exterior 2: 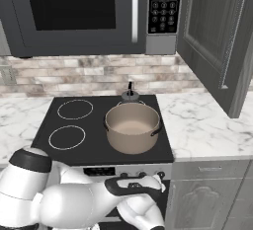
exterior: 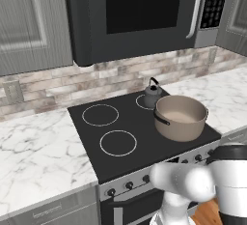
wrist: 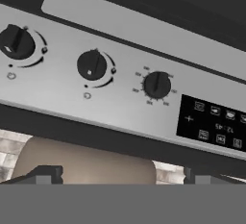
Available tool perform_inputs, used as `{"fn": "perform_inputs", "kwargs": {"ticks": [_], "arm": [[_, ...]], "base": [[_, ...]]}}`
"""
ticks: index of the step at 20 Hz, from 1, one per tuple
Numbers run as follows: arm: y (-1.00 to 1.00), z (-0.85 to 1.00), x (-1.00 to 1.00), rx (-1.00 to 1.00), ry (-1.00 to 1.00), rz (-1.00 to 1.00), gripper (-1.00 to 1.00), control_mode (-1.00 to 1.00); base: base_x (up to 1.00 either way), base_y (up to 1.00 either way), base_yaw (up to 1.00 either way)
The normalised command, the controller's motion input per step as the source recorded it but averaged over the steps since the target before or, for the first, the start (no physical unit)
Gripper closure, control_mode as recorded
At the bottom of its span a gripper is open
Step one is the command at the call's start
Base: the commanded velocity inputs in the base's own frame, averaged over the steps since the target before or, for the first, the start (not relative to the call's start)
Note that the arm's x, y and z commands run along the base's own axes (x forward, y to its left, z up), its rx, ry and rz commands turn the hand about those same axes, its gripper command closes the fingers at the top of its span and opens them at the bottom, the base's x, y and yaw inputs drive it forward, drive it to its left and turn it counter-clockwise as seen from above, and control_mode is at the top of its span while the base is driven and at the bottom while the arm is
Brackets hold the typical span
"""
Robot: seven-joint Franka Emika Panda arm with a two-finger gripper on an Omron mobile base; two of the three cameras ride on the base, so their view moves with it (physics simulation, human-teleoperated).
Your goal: Pick the kettle from the cabinet and place it on a stove burner. Then pick the pot from the counter and place it on another stove burner. Finally, turn both burners on.
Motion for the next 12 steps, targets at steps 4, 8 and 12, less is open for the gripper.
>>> {"fn": "perform_inputs", "kwargs": {"ticks": [4,8,12], "arm": [[0.0,-0.26,0.11,0.03,-0.02,0.0,-1.0,-1.0],[0.0,-0.2,0.13,0.03,-0.02,0.0,-1.0,-1.0],[-0.03,-0.07,0.13,0.04,-0.05,0.0,-1.0,-1.0]], "base": [[0.0,0.0,0.0],[0.0,0.0,0.0],[0.0,0.0,0.0]]}}
